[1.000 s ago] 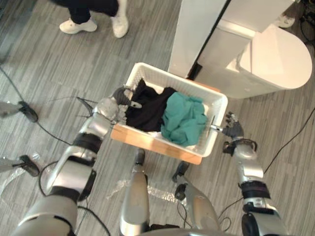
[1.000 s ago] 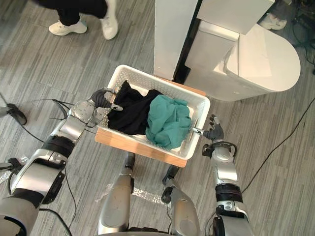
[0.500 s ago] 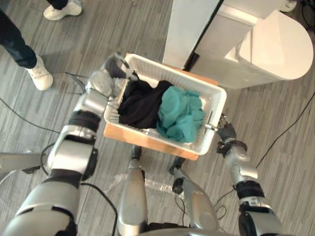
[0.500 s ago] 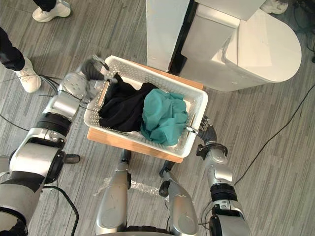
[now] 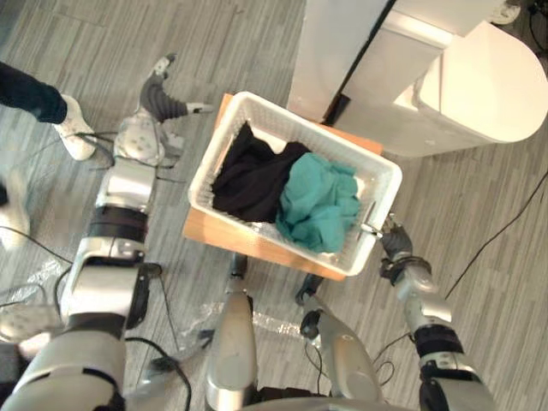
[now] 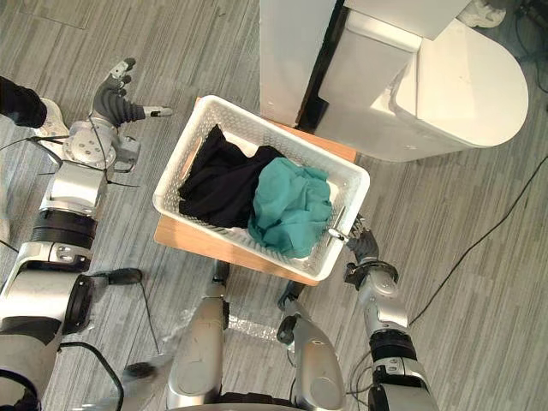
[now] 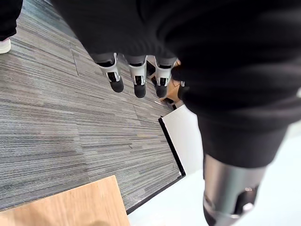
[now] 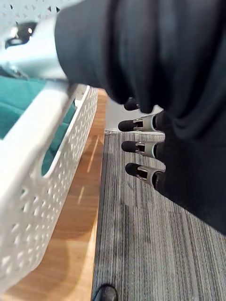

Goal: Pick up the laundry basket with both hands and put the clothes into the washing machine.

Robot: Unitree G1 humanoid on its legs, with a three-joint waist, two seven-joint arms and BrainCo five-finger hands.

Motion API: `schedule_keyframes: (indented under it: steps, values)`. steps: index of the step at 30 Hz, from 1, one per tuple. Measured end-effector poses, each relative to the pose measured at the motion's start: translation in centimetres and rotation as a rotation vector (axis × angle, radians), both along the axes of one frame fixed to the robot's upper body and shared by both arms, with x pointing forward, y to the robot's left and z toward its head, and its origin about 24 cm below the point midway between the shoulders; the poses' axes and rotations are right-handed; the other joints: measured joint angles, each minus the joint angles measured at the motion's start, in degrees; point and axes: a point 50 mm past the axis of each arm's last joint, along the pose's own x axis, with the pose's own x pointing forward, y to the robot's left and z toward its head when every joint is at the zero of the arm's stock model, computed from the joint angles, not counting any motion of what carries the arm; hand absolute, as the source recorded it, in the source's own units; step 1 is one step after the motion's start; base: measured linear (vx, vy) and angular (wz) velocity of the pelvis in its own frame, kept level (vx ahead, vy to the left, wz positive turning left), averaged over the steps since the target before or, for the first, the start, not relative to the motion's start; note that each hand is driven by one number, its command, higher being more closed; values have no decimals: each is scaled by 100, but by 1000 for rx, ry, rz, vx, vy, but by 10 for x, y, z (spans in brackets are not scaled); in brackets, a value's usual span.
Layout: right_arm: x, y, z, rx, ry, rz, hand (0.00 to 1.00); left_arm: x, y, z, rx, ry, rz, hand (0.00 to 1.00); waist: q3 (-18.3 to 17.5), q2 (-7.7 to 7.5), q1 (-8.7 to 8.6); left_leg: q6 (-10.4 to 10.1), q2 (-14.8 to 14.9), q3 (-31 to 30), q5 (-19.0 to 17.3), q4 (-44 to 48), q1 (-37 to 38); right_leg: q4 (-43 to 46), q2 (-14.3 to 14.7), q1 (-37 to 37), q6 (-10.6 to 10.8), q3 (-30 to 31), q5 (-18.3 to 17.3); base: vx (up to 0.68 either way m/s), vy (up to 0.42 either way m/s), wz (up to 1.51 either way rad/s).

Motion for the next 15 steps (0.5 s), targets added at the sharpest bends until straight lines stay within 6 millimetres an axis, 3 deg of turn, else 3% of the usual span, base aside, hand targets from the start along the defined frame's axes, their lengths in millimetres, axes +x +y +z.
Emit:
schedule_keyframes:
  steps: [9, 15]
  values:
    - [-2, -4, 2, -12, 0, 10, 0, 4, -5, -31, 209, 215, -84, 0, -1, -1, 22, 35, 44, 71, -37, 137, -109, -26, 34, -55, -13, 58, 56, -14, 33, -4]
    - [0, -7, 12, -42, -36, 20, 0, 5, -16, -48, 319, 303, -155, 0, -7, -3, -8, 101, 145, 268, -254, 562, -368, -21, 65, -167, 61, 165, 113, 4, 50, -11]
